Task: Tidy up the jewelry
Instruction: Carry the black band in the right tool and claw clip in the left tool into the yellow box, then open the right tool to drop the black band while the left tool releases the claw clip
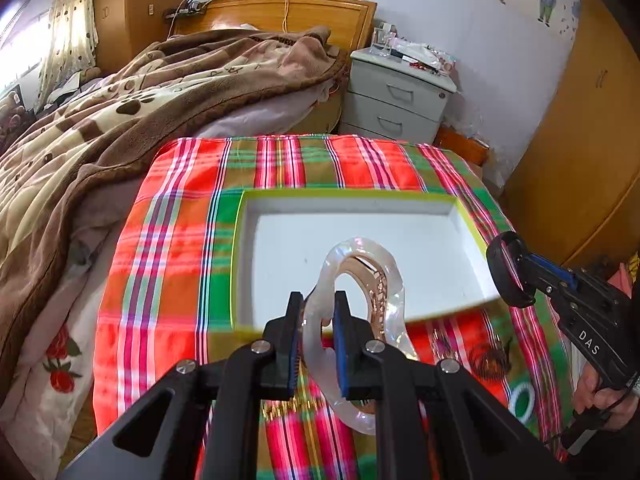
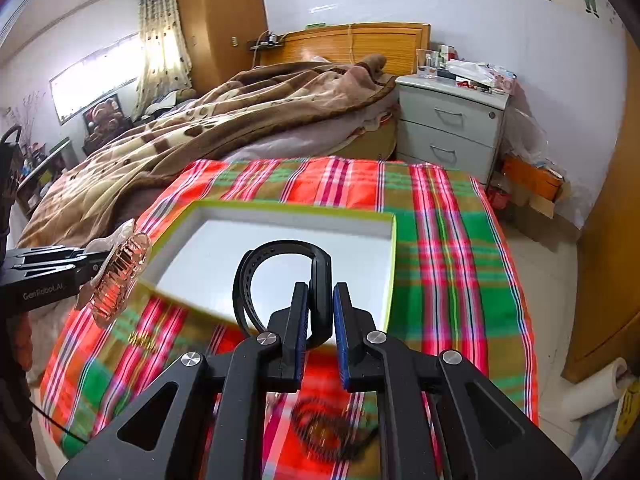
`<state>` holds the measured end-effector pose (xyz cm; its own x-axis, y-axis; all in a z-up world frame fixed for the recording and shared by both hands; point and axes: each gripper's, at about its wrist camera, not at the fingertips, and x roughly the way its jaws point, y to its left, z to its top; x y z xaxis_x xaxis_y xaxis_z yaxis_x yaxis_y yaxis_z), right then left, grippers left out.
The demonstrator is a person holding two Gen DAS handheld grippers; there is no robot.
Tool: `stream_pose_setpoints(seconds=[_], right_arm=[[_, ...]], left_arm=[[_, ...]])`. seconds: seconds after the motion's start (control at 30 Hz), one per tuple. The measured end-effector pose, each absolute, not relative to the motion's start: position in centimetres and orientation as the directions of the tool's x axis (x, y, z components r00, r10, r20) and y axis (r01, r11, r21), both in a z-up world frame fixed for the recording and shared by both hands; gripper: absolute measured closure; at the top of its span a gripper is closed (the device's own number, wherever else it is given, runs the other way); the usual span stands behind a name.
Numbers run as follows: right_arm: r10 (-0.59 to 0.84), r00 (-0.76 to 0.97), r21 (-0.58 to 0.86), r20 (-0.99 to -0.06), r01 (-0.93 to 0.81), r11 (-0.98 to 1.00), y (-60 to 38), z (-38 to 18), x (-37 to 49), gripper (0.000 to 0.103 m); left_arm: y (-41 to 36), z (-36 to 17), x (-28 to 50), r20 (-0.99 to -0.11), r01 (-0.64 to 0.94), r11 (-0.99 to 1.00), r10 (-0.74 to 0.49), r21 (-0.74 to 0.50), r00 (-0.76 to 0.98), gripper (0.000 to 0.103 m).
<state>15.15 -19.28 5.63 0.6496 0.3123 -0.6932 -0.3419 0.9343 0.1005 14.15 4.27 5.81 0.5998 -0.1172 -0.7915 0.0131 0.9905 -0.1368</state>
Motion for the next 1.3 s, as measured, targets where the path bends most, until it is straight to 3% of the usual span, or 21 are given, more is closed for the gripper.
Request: stream_pose_setpoints(seconds=[0.7,1.3], right_arm=[[0.184,0.583,0.042,-0.791,-0.249,0.968,-18.7,0.1,25.2,0.09],[0.132,0.573,-0.024,-0.809,-0.256,0.966,-17.5,-1.1,26.3,0.09]], left_arm=[[4.8,-0.4,25.5,-0.859,-0.035,0.992,-0.087,-0.121,0.504,0.088],[4.7,-1.3,26.5,-0.874,-0.051,0.994,-0.063,-0.1,0.482,0.084]])
